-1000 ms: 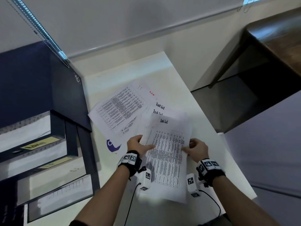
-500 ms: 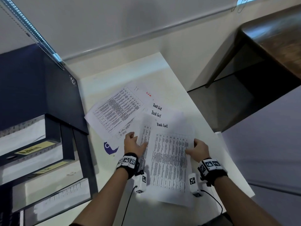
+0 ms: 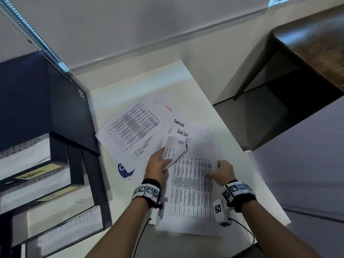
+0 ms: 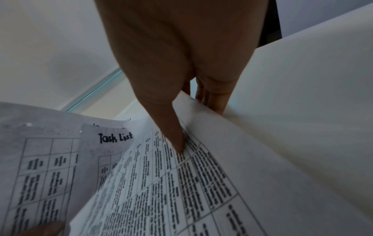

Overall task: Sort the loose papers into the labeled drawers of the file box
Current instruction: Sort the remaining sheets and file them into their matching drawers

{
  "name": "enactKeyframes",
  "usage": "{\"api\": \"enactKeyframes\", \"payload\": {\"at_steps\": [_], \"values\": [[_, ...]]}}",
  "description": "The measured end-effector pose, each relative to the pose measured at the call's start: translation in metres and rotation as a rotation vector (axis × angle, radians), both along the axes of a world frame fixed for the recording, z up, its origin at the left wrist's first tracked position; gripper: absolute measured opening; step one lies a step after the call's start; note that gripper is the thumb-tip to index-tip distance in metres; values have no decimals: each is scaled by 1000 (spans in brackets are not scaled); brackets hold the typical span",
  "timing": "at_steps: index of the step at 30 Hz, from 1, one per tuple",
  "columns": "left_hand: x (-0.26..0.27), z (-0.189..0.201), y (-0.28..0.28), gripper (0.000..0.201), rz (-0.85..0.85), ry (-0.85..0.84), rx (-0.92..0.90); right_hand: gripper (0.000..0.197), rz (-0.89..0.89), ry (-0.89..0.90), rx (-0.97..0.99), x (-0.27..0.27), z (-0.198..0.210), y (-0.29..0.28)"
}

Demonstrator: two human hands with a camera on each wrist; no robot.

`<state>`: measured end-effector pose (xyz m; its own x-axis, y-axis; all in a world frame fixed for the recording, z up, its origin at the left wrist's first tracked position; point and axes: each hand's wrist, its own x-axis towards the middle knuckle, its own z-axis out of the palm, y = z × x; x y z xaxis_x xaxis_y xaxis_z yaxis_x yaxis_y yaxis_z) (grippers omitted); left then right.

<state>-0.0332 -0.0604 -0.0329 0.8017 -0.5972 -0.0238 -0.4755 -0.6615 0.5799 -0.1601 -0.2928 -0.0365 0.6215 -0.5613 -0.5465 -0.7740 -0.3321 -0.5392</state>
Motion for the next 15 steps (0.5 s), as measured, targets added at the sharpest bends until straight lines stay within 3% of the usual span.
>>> {"api": "enactKeyframes", "payload": {"at_steps": [5, 11, 15], "values": [[4, 1, -1, 53, -136, 59, 12, 44, -12, 13, 18, 1, 2, 0], [1, 7, -10, 78, 243, 388, -34, 40, -31, 5, 86, 0, 2, -2], [6, 11, -15, 78, 364, 365, 172, 41, -42, 6, 100, 0, 2, -1]]}}
